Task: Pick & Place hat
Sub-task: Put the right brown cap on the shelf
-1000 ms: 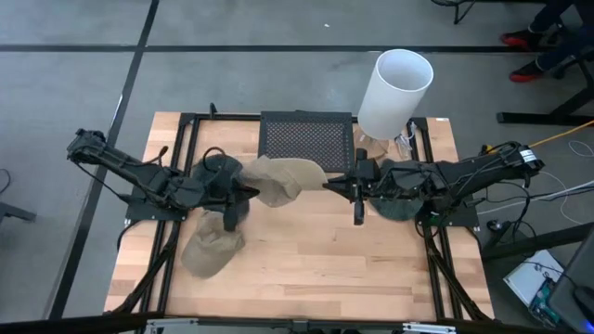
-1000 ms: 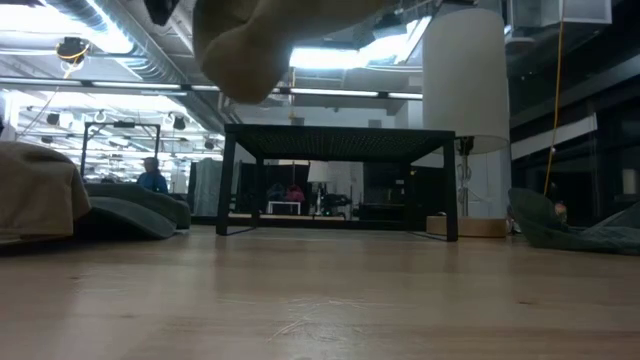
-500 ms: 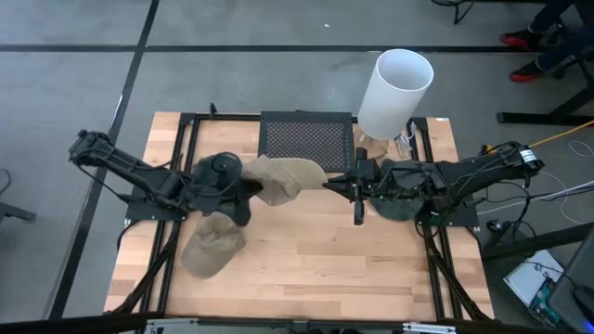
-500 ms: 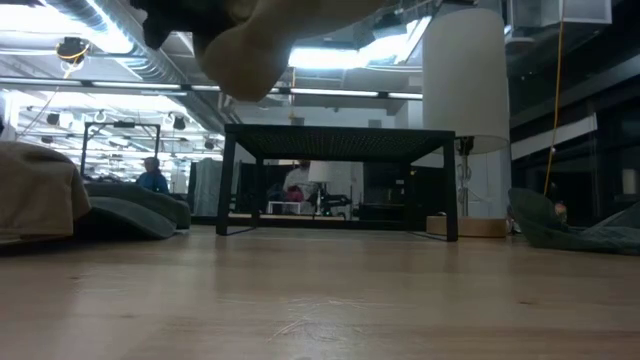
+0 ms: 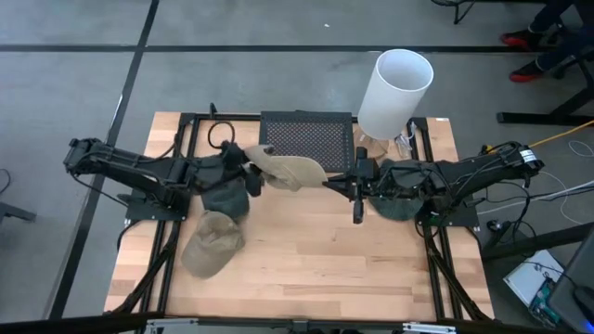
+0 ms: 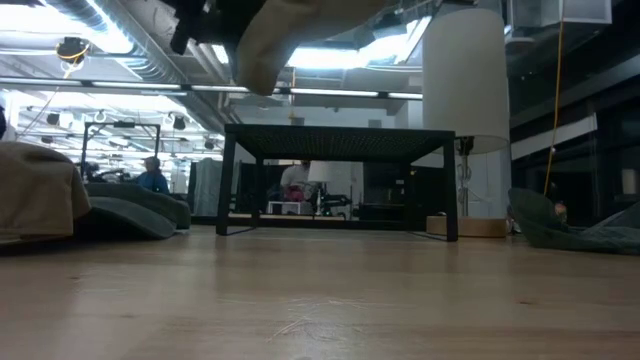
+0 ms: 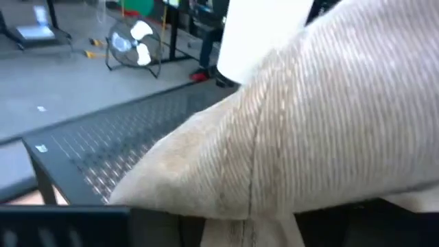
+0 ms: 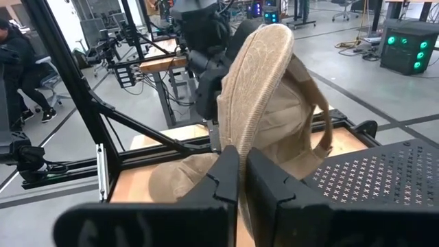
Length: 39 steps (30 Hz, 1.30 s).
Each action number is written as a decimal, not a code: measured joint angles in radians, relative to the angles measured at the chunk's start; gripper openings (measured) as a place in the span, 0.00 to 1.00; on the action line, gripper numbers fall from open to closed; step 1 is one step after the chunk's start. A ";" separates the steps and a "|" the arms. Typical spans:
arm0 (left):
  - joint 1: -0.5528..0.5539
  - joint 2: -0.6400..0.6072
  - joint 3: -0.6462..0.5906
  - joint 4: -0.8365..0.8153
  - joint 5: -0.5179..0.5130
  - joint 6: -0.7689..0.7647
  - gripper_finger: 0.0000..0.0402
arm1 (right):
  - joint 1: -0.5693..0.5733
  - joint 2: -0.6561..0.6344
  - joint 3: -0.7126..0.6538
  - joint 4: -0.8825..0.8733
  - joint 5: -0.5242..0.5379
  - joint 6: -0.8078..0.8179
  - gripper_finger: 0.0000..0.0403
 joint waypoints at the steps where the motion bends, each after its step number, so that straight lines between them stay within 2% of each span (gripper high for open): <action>1: 0.009 0.000 0.000 0.009 0.014 0.016 0.47 | 0.000 0.000 0.000 0.000 0.000 0.003 0.03; 7: 0.021 0.036 0.000 0.088 0.217 0.117 0.57 | 0.000 0.000 0.000 0.000 0.035 0.006 0.03; 10: 0.020 0.072 0.000 0.185 0.271 0.214 0.61 | 0.000 0.000 0.000 0.000 0.038 0.009 0.03; 13: 0.022 0.109 0.000 0.279 0.265 0.302 0.63 | 0.000 0.004 0.000 0.000 0.038 0.025 0.03; 16: 0.030 0.147 0.000 0.350 0.200 0.368 0.64 | 0.000 0.010 0.000 0.000 0.039 0.026 0.03; 18: 0.041 0.163 0.000 0.380 0.173 0.383 0.64 | 0.000 0.013 0.000 0.000 0.039 0.025 0.03; 23: 0.071 0.197 0.000 0.422 0.176 0.370 0.62 | 0.000 0.022 0.000 0.001 0.042 0.022 0.03; 26: 0.083 0.209 0.000 0.437 0.178 0.366 0.56 | 0.000 0.022 0.000 0.002 0.043 0.018 0.03; 28: 0.087 0.215 0.000 0.449 0.178 0.365 0.47 | 0.000 0.022 0.000 0.003 0.042 0.013 0.03; 31: 0.087 0.215 0.000 0.456 0.186 0.367 0.29 | 0.000 0.022 0.000 0.006 0.041 0.005 0.03; 34: 0.084 0.202 0.000 0.446 0.247 0.389 0.07 | 0.000 0.014 0.000 0.000 0.038 0.002 0.03; 39: 0.037 0.145 0.000 0.388 0.273 0.393 0.01 | 0.001 -0.045 0.000 -0.035 0.058 -0.001 0.03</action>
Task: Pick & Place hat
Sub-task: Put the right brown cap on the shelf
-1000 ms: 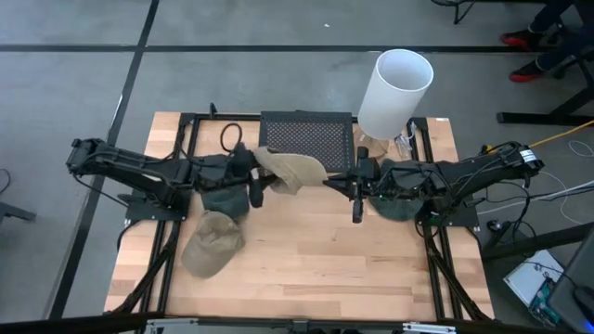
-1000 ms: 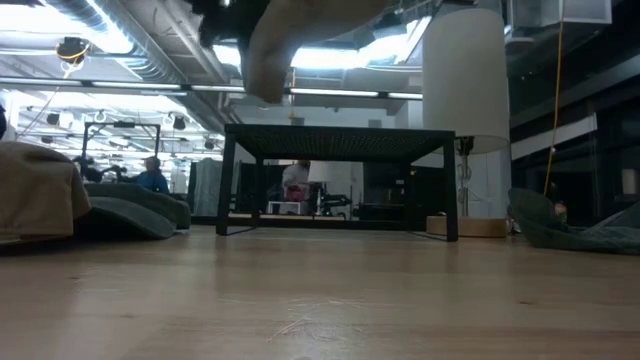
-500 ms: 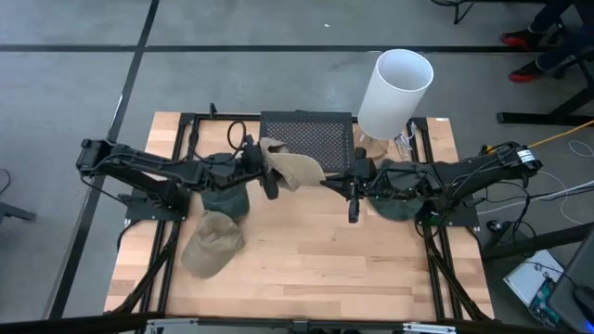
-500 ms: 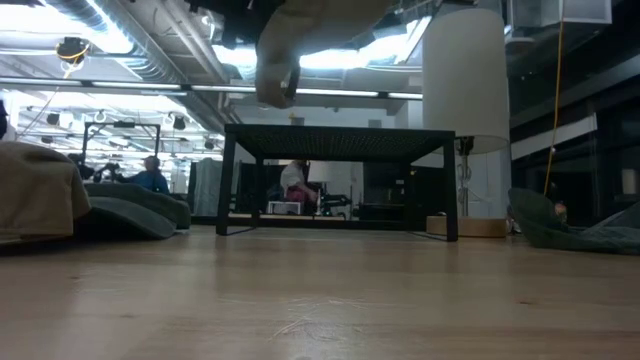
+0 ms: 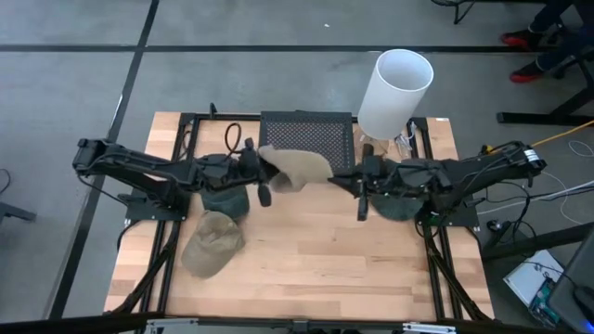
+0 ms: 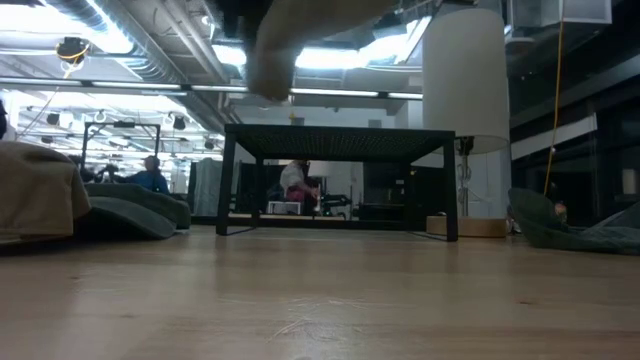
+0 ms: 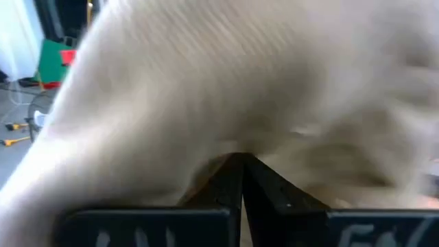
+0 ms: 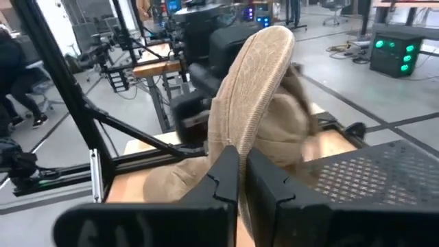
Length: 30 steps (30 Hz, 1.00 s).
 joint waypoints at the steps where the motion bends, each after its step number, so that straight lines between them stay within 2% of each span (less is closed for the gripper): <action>1: -0.015 -0.017 0.000 -0.014 -0.005 0.000 0.01 | 0.000 -0.016 0.000 -0.019 0.020 0.004 0.03; 5: -0.087 -0.078 0.000 -0.062 -0.030 0.017 0.00 | 0.000 -0.067 0.000 -0.091 0.091 0.034 0.03; 10: -0.192 -0.128 0.000 -0.071 -0.033 0.076 0.00 | -0.001 -0.091 0.000 -0.093 0.098 0.052 0.03; 17: -0.286 -0.124 0.000 -0.086 -0.015 0.160 0.00 | -0.022 -0.089 0.000 0.131 0.090 -0.003 0.03; 23: -0.259 -0.068 0.000 -0.007 -0.101 0.055 0.03 | -0.032 -0.086 0.000 0.306 0.060 -0.114 0.03; 28: -0.170 -0.037 0.000 0.127 -0.102 0.051 0.14 | -0.034 -0.085 0.000 0.342 0.054 -0.150 0.03; 30: -0.120 -0.034 0.000 0.157 -0.102 0.028 0.20 | -0.034 -0.085 0.000 0.341 0.007 -0.150 0.03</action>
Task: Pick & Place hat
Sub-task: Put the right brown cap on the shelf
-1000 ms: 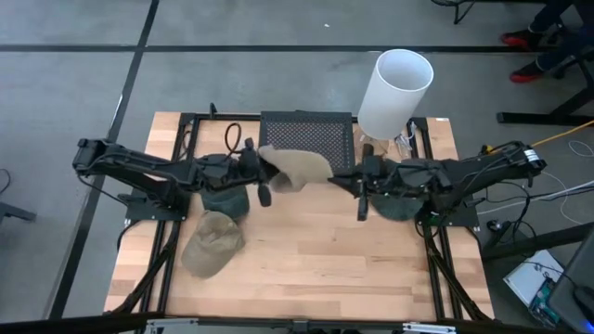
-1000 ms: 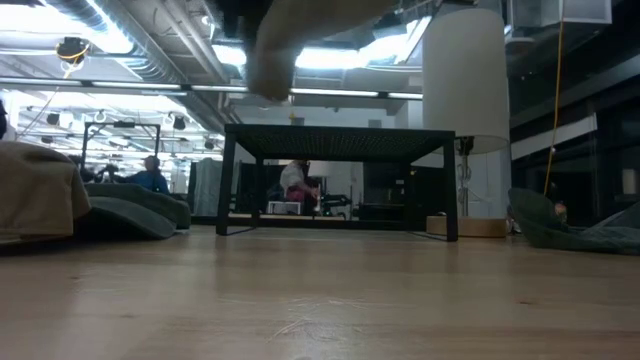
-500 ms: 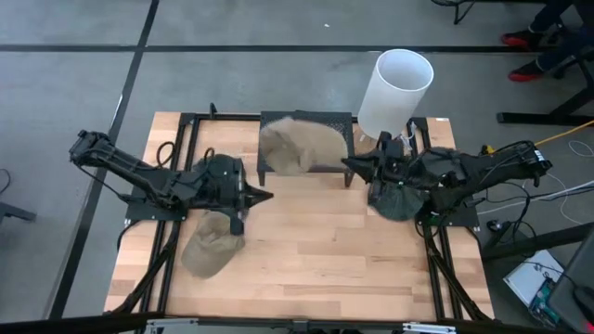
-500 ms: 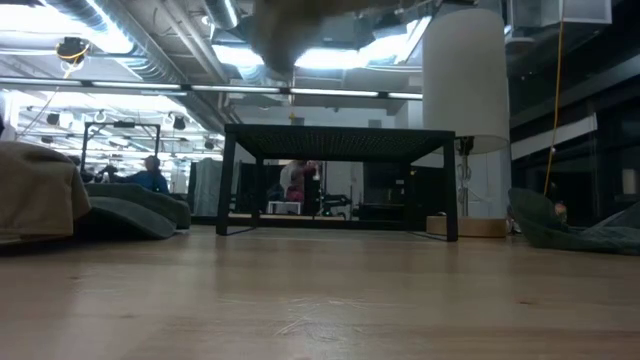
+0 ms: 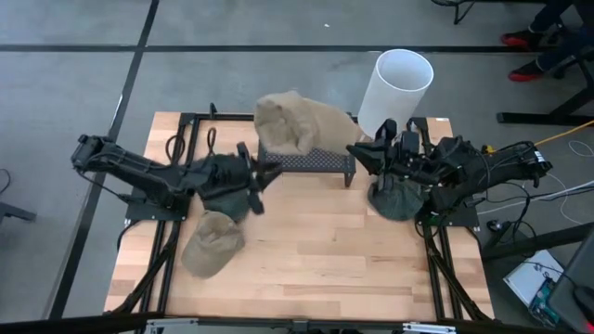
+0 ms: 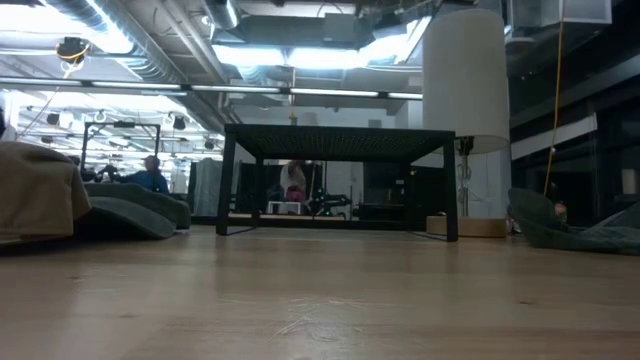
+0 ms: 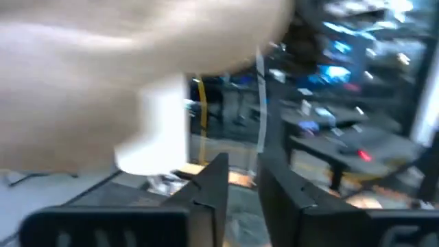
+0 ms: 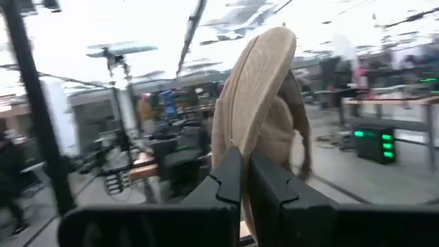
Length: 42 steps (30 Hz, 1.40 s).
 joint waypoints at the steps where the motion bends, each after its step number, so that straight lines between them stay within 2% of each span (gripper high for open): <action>1: 0.026 0.000 0.000 0.003 0.005 -0.024 0.23 | 0.000 0.000 0.000 0.001 -0.024 0.005 0.03; 4: 0.100 0.000 0.000 -0.012 0.080 -0.082 0.33 | 0.001 -0.001 0.000 0.036 -0.081 0.021 0.03; 8: 0.167 0.027 0.000 -0.045 0.264 -0.100 0.43 | 0.000 -0.019 0.014 0.088 -0.153 0.043 0.03; 10: 0.179 0.053 0.000 -0.035 0.351 -0.059 0.45 | 0.000 -0.021 0.034 0.092 -0.185 0.052 0.03; 12: 0.178 0.082 0.000 -0.002 0.382 0.026 0.46 | 0.000 -0.021 0.049 0.074 -0.226 0.092 0.03; 16: 0.156 0.129 0.000 0.067 0.374 0.204 0.40 | 0.000 -0.016 0.073 -0.052 -0.325 0.222 0.03; 18: 0.147 0.137 0.000 0.095 0.417 0.271 0.36 | 0.001 -0.016 0.084 -0.124 -0.370 0.288 0.03; 23: 0.152 0.132 0.000 0.101 0.682 0.363 0.24 | 0.006 -0.017 0.086 -0.209 -0.490 0.397 0.03; 27: 0.179 0.121 0.000 0.101 0.821 0.363 0.16 | 0.024 -0.017 0.085 -0.269 -0.550 0.426 0.03; 30: 0.198 0.118 -0.001 0.111 0.939 0.336 0.12 | 0.040 -0.014 0.084 -0.320 -0.544 0.434 0.03; 36: 0.198 0.115 -0.001 0.218 1.191 0.307 0.04 | 0.045 -0.005 0.084 -0.382 -0.447 0.428 0.03; 38: 0.194 0.115 -0.001 0.222 1.231 0.306 0.02 | 0.045 0.001 0.084 -0.370 -0.429 0.410 0.03; 42: 0.187 0.117 -0.001 0.212 1.244 0.234 0.01 | 0.044 0.016 0.084 -0.346 -0.396 0.385 0.03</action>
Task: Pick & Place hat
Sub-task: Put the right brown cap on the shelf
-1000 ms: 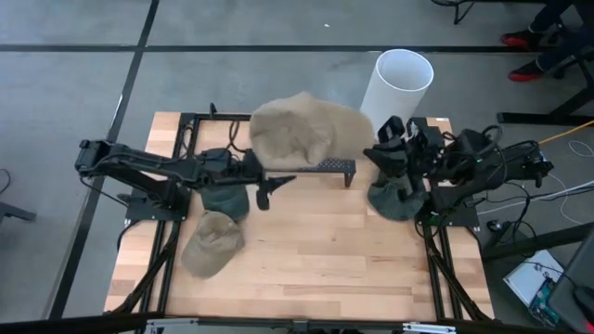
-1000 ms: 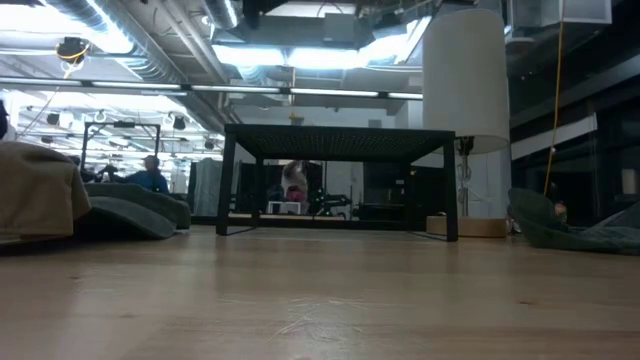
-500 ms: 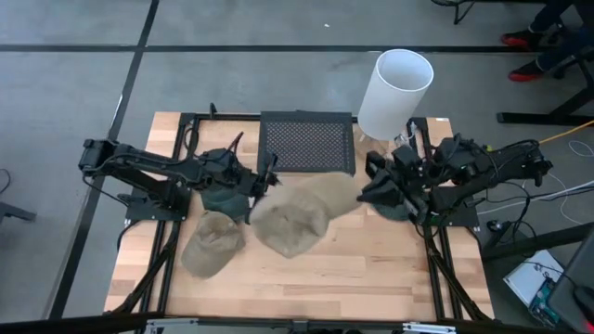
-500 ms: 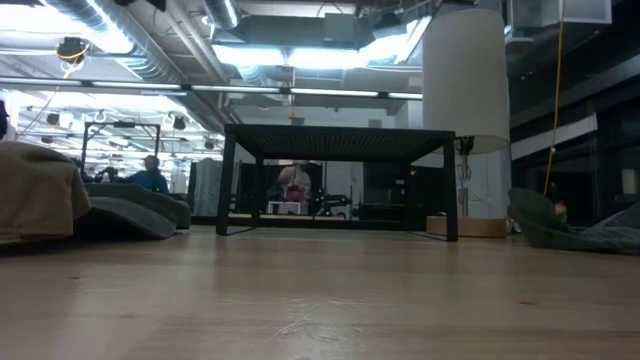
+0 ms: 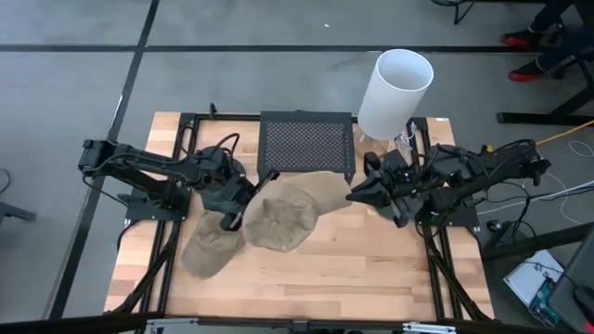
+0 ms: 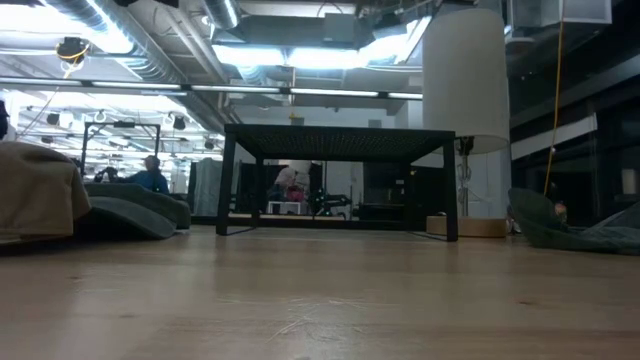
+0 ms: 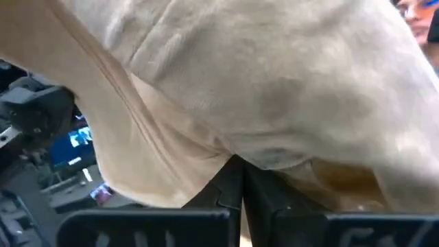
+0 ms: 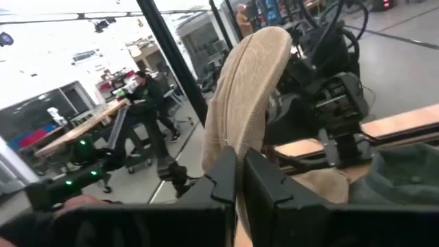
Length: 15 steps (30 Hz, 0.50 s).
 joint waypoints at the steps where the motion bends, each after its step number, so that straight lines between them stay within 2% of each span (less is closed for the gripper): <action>1: 0.000 0.001 0.000 0.003 0.027 -0.010 0.00 | -0.004 0.004 0.000 -0.008 0.011 0.000 0.03; 5: -0.015 0.002 0.000 0.051 0.157 -0.044 0.00 | -0.026 0.024 0.000 -0.063 0.044 0.002 0.03; 11: -0.032 0.002 0.000 0.074 0.156 -0.049 0.00 | -0.036 0.094 0.000 -0.053 0.037 0.002 0.03; 15: -0.032 0.002 0.000 0.071 0.185 -0.054 0.00 | -0.037 0.134 -0.002 0.039 -0.089 0.000 0.03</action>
